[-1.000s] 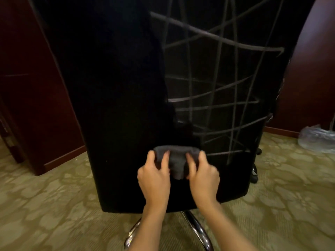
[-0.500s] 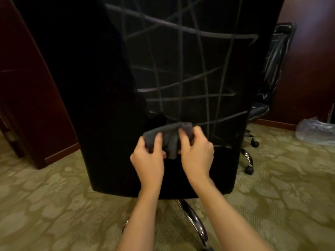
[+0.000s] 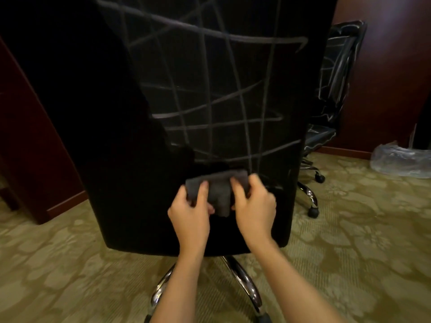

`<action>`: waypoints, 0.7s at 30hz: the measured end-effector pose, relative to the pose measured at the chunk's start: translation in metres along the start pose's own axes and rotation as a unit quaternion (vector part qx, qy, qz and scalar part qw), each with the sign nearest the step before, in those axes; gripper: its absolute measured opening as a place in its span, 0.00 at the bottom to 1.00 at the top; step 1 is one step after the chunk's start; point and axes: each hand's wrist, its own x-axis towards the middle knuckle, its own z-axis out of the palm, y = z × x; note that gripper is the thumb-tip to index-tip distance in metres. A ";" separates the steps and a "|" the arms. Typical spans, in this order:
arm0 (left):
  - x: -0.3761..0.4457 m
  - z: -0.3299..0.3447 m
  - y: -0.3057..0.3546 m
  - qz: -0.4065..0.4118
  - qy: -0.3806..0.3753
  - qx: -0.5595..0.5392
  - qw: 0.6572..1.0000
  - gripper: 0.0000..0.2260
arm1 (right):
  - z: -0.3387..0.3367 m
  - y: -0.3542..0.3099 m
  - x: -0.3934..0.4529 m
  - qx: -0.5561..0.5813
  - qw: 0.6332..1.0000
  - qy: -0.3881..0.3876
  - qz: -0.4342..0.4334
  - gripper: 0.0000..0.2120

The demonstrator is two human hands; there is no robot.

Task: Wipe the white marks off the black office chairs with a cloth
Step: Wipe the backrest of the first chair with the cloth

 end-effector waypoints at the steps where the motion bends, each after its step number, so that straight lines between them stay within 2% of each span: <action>1: 0.008 0.007 0.014 0.013 -0.003 -0.010 1.000 0.09 | -0.007 -0.008 0.014 0.026 0.999 0.018 -0.014 0.16; 4: 0.015 0.016 0.019 0.022 -0.018 0.016 0.999 0.10 | -0.010 -0.008 0.026 0.016 0.999 0.010 -0.035 0.15; 7: -0.007 0.003 -0.031 -0.004 -0.026 0.138 0.990 0.22 | 0.003 0.031 -0.005 -0.074 0.996 -0.019 -0.038 0.15; 9: -0.035 -0.007 -0.063 -0.033 -0.046 0.188 0.981 0.27 | 0.007 0.062 -0.034 -0.120 0.990 -0.078 0.009 0.14; 12: -0.058 -0.004 -0.063 -0.039 -0.055 0.164 0.984 0.25 | 0.000 0.083 -0.044 -0.088 0.986 -0.118 0.072 0.14; 15: -0.050 0.023 -0.032 -0.015 -0.061 0.093 0.994 0.19 | -0.020 0.069 -0.007 -0.012 0.998 -0.039 0.045 0.18; 18: -0.038 0.050 0.014 0.005 -0.099 0.017 0.995 0.10 | -0.053 0.041 0.038 0.073 0.996 0.047 0.014 0.15; 21: -0.035 0.077 0.031 -0.019 -0.100 -0.035 0.994 0.05 | -0.064 0.040 0.056 0.093 0.993 0.065 0.007 0.13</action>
